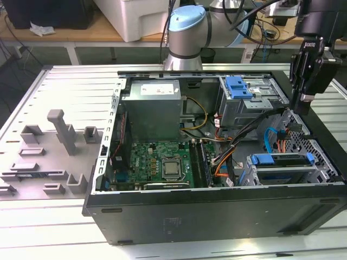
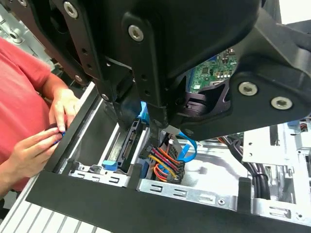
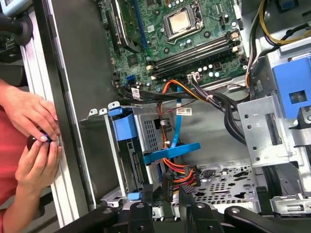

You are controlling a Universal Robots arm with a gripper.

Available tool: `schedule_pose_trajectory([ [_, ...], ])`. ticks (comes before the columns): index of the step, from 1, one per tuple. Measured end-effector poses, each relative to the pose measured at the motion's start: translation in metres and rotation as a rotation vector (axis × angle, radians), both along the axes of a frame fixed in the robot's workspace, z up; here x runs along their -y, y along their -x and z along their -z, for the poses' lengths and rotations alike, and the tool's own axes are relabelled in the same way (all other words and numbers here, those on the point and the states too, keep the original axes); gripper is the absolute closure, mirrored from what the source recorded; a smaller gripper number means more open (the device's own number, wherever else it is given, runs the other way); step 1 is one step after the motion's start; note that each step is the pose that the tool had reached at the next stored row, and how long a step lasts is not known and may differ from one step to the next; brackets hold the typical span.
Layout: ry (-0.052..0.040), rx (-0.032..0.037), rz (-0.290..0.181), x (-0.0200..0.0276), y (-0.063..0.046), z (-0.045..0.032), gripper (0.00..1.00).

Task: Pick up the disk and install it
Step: 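Insert the first disk wire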

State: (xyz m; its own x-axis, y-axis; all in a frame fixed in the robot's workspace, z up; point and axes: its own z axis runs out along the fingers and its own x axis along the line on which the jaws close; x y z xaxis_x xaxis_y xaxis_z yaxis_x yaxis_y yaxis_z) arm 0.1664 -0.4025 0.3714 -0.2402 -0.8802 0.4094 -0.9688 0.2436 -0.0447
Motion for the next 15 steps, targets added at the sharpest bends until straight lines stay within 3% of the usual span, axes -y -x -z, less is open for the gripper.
schedule_pose_trajectory([
  [5,0.0004,0.0,0.0,-0.0034,0.0,0.0091,0.65],
  [10,0.0013,-0.0001,0.0,-0.0034,-0.001,0.0132,0.65],
  [13,-0.0009,-0.0001,0.0,-0.0019,-0.002,0.0139,0.65],
  [15,-0.0113,-0.0001,0.0,0.0019,-0.002,0.0146,0.65],
])
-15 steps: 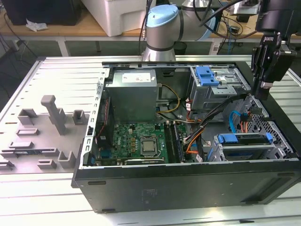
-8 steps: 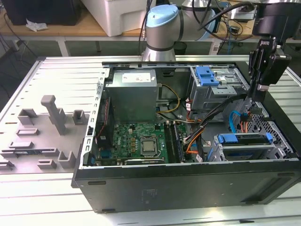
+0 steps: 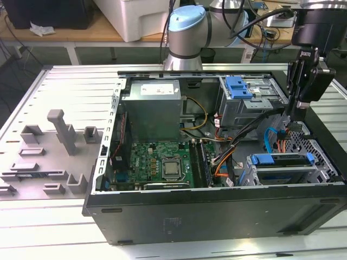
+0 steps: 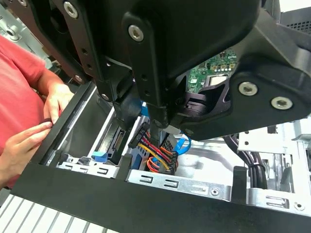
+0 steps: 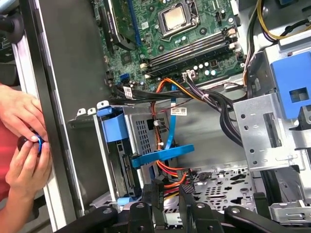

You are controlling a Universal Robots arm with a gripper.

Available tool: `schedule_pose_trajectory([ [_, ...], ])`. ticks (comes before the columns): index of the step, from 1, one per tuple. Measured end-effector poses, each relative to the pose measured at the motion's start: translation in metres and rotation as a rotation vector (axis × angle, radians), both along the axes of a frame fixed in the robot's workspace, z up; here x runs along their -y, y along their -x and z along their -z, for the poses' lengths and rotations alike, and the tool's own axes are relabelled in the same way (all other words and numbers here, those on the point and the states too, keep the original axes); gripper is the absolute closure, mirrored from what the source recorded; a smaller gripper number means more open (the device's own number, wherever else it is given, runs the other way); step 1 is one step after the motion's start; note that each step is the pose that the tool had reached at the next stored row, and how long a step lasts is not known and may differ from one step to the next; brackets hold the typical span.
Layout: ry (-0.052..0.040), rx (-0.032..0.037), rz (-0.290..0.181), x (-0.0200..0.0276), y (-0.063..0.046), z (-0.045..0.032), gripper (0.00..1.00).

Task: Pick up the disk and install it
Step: 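Insert the first disk wire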

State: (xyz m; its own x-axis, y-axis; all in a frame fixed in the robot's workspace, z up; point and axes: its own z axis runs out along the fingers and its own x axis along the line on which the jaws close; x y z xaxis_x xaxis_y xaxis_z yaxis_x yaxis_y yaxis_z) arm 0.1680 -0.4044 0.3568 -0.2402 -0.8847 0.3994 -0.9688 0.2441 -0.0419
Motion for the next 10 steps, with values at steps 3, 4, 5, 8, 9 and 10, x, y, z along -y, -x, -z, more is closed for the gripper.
schedule_pose_trajectory([
  [3,-0.0081,0.0,0.0,0.0027,0.0003,0.001,0.65],
  [4,-0.0079,0.0,0.0,0.0027,0.0003,0.0011,0.65],
  [5,-0.0052,-0.0002,0.0,0.0028,0.0004,0.0014,0.65],
  [8,0.0131,-0.0022,0.0,0.0028,0.0004,0.0025,0.65],
  [9,0.0285,-0.0031,0.0,0.0026,0.0004,0.0035,0.65],
  [10,0.0318,-0.003,0.0,0.0024,0.0004,0.0042,0.65],
])
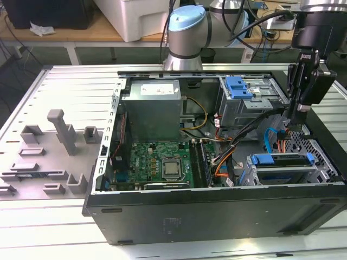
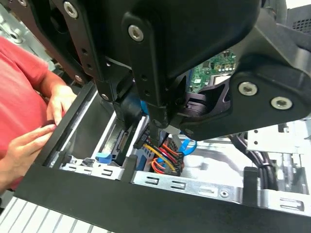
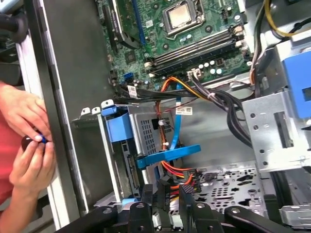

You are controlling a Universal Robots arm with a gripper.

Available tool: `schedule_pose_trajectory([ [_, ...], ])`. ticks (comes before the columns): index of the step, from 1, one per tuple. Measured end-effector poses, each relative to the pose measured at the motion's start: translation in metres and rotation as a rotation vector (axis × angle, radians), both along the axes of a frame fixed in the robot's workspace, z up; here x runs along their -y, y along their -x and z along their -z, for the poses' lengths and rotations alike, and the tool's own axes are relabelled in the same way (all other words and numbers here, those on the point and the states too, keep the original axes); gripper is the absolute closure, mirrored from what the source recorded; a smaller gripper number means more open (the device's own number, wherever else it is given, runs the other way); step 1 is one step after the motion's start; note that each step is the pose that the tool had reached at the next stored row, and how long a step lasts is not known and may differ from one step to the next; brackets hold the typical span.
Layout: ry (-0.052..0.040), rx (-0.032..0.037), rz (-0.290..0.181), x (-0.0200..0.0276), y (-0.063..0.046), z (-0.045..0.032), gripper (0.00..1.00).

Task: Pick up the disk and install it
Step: 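Insert the first disk wire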

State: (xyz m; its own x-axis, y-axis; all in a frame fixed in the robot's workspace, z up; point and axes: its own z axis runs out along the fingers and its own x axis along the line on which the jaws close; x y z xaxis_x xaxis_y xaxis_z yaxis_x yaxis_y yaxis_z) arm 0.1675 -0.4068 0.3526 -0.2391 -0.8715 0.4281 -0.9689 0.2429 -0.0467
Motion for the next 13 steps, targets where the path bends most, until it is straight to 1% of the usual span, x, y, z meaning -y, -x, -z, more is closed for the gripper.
schedule_pose_trajectory([
  [1,0.0023,-0.0001,0.0,-0.0002,0.0,0.0006,0.65],
  [2,0.0089,-0.0001,0.0,-0.0026,0.0,0.0031,0.65],
  [8,0.0177,-0.0001,0.0,-0.0082,0.0,0.0079,0.65],
  [11,0.0261,-0.0001,0.0,-0.0119,0.0,0.0102,0.65],
  [13,0.0333,-0.0008,0.0,-0.013,-0.001,0.011,0.65],
])
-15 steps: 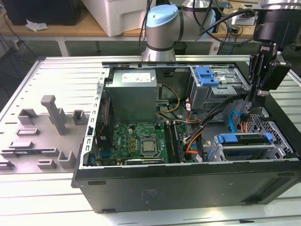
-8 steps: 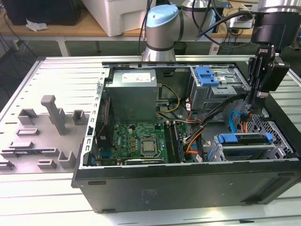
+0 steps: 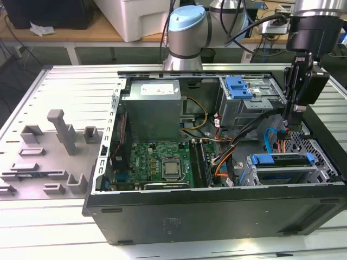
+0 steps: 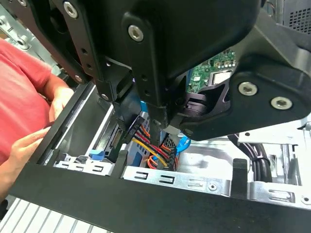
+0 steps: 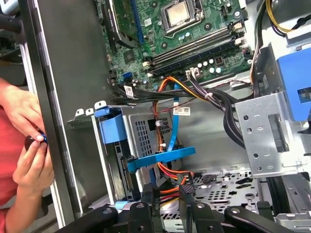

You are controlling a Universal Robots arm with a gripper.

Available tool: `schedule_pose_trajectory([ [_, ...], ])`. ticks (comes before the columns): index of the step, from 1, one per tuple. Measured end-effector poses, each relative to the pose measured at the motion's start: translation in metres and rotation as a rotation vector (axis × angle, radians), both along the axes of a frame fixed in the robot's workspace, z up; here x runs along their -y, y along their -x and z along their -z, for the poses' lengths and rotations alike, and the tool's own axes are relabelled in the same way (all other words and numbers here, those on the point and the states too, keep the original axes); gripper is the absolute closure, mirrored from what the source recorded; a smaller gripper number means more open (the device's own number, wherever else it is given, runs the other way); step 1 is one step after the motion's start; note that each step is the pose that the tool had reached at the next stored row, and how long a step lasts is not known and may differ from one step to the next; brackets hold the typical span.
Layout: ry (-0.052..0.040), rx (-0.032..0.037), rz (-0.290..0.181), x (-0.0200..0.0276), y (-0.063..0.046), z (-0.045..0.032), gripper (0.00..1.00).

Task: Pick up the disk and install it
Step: 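Insert the first disk wire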

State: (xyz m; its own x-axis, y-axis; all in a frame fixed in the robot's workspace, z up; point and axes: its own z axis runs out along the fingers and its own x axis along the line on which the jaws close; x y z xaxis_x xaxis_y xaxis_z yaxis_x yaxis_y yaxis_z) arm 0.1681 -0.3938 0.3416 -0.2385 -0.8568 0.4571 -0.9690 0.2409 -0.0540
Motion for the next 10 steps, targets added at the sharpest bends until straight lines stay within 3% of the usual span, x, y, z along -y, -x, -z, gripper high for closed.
schedule_pose_trajectory([
  [3,0.0155,-0.0012,0.0,-0.0011,-0.0001,0.0003,0.65],
  [6,0.0177,-0.0016,0.0,-0.0012,-0.0001,0.0011,0.65],
  [10,0.044,-0.0054,0.0,-0.0011,-0.0001,0.0019,0.65],
])
